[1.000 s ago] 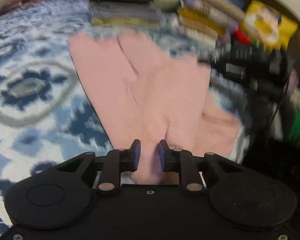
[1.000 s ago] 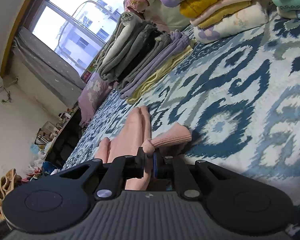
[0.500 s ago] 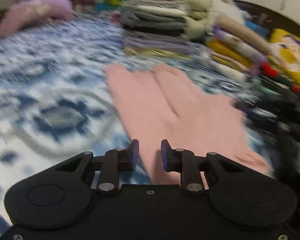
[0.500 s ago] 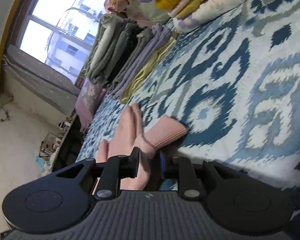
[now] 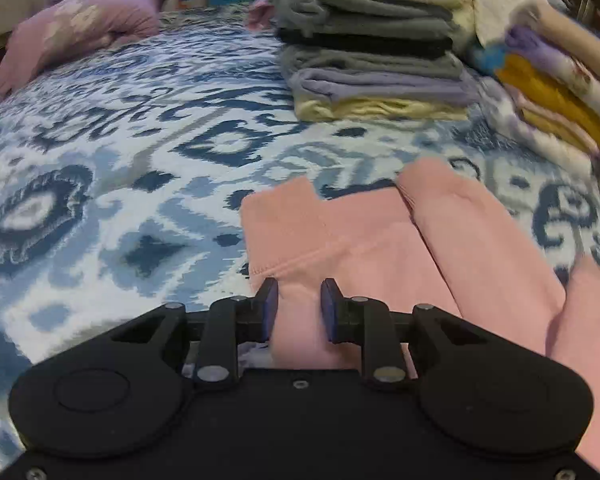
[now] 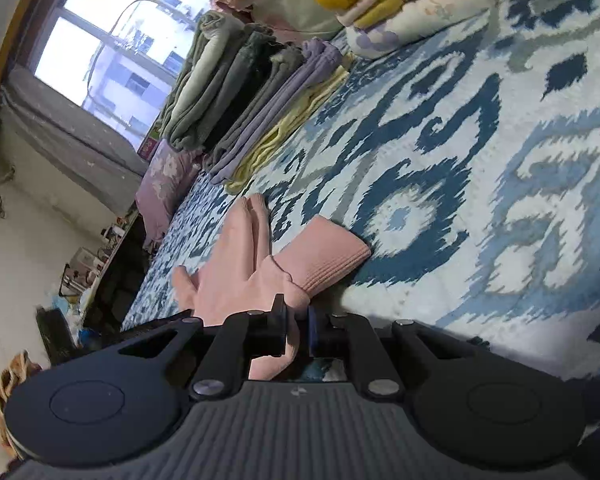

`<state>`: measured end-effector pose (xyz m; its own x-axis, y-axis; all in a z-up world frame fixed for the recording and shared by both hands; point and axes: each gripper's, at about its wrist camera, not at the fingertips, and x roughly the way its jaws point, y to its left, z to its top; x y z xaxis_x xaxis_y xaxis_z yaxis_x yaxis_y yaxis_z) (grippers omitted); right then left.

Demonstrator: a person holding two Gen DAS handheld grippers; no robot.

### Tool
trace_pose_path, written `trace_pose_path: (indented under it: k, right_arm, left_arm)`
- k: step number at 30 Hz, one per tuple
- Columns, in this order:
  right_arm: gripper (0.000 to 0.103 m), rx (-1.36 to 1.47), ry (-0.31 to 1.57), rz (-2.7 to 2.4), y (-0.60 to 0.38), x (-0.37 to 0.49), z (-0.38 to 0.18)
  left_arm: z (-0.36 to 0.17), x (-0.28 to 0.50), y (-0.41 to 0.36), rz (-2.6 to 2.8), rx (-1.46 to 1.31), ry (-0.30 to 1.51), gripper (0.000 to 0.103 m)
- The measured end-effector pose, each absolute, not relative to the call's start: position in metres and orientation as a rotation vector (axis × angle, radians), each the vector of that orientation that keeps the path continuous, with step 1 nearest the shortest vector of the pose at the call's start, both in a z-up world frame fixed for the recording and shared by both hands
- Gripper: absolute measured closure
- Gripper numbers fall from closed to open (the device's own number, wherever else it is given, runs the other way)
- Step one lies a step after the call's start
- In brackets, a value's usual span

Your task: Fold clothes

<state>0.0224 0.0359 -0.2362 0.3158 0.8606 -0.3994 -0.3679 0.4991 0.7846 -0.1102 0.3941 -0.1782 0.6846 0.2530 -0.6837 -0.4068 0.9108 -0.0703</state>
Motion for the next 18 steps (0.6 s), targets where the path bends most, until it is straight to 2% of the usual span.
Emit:
trace_pose_path:
  k: [4, 7, 10, 13, 15, 18]
  right_arm:
    - [0.082, 0.676, 0.922, 0.874, 0.032, 0.025, -0.236]
    - [0.082, 0.719, 0.925, 0.858, 0.028, 0.029, -0.24]
    - [0.081, 0.761, 0.917, 0.84, 0.024, 0.031, -0.244]
    - [0.08, 0.796, 0.908, 0.839, 0.022, 0.032, -0.247]
    - [0.08, 0.776, 0.888, 0.852, 0.024, 0.03, -0.242]
    - [0.087, 0.737, 0.869, 0.866, 0.025, 0.027, -0.233]
  left_arm:
    - [-0.155, -0.154, 0.373, 0.382, -0.243, 0.637, 0.082]
    - [-0.143, -0.197, 0.332, 0.364, -0.188, 0.601, 0.082]
    - [-0.136, -0.241, 0.286, 0.29, -0.134, 0.584, 0.073]
    - [-0.136, -0.272, 0.246, 0.193, -0.051, 0.615, 0.053]
    - [-0.142, -0.283, 0.228, 0.131, 0.005, 0.634, 0.052]
    - [-0.155, -0.289, 0.207, 0.104, 0.082, 0.637, 0.052]
